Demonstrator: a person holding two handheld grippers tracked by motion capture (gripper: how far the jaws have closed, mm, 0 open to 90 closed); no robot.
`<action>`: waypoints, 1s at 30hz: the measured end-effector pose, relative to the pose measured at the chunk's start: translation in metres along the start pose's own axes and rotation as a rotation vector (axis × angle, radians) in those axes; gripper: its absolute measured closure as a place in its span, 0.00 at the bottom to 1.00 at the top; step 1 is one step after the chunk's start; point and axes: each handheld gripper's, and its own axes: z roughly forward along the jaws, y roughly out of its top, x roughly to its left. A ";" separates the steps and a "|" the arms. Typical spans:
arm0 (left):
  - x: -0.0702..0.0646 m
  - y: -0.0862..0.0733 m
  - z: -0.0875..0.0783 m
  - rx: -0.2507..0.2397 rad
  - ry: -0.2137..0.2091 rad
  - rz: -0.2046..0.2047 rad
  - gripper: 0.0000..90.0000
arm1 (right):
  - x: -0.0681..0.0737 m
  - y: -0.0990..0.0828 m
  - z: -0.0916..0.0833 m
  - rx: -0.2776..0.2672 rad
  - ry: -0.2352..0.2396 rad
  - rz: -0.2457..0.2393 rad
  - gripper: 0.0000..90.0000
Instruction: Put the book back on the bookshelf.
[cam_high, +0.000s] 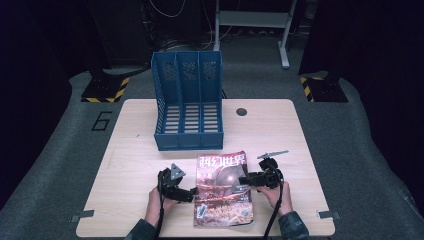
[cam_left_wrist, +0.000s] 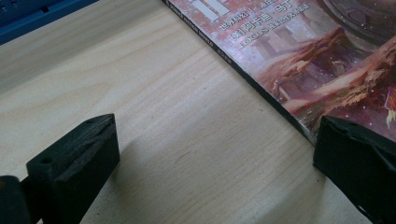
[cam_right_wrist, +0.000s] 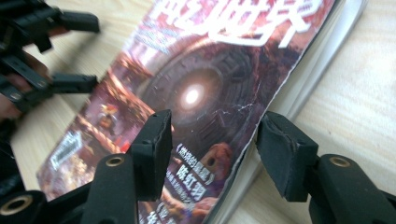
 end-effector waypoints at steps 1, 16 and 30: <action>0.000 0.000 0.000 0.000 0.000 0.000 0.00 | 0.001 0.001 -0.001 -0.023 0.013 -0.003 0.51; 0.000 0.000 0.000 -0.007 -0.003 -0.005 0.00 | 0.004 0.021 0.009 -0.058 0.020 -0.020 0.52; -0.001 0.000 0.001 -0.009 0.000 -0.006 0.00 | -0.006 0.042 0.030 -0.038 -0.021 0.018 0.58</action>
